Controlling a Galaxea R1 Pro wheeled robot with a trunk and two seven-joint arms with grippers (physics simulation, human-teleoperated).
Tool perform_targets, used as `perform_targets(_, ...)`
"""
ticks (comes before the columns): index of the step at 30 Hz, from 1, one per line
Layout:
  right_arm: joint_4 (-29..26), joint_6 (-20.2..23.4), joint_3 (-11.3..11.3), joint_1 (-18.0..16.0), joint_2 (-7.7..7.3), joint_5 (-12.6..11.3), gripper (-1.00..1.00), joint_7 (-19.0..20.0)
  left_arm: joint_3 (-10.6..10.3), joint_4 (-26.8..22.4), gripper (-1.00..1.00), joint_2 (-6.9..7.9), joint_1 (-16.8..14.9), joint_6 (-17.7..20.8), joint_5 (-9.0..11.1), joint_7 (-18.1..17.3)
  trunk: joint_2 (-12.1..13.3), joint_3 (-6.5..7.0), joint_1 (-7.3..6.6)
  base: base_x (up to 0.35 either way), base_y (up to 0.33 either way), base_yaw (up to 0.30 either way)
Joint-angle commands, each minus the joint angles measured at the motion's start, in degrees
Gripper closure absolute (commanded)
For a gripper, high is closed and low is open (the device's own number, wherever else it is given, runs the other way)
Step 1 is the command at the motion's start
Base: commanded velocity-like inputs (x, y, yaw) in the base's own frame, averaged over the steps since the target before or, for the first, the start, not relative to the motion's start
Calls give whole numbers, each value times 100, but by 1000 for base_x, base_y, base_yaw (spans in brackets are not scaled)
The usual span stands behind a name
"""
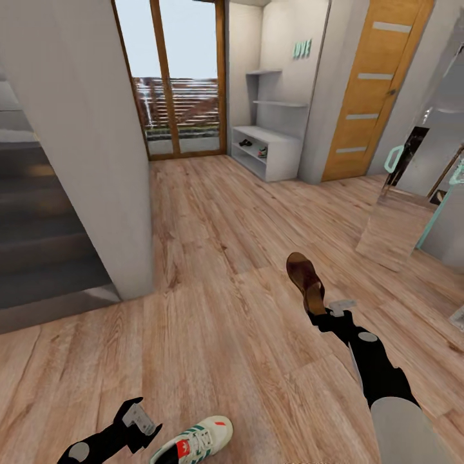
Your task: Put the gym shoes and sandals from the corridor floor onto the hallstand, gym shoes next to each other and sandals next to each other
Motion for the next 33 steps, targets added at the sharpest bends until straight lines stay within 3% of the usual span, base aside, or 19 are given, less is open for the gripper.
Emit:
perform_targets(1,-9,29,-19,-4,3,22,100,43,47,-2,-100,-6,-3,-29,-49,-32,-2,-3,-1,9,-2,-255)
perform_targets(7,-17,32,-22,-4,2,23,100,45,32,7,-100,-31,0,-35,-61,-25,-82,-34,43,3,-1,-123)
perform_targets(19,-18,32,-28,-4,5,23,100,39,-8,37,-100,-15,48,-44,-172,-24,-564,-333,307,0,0,-6)
perform_targets(22,-18,32,-28,-6,6,23,100,38,-8,44,-100,-17,53,-44,-251,-25,-684,-414,372,0,0,0)
perform_targets(23,-18,32,-28,-5,9,23,100,37,-7,53,-100,-22,58,-44,-423,-24,-724,-441,394,0,0,0)
perform_targets(25,-18,32,-28,-6,10,23,100,37,-3,55,-100,-24,62,-40,-536,-24,-727,-504,400,0,0,0)
perform_targets(33,-18,32,-28,-6,11,23,100,37,1,57,-100,-26,66,-36,-715,-38,-729,-621,405,0,0,0)
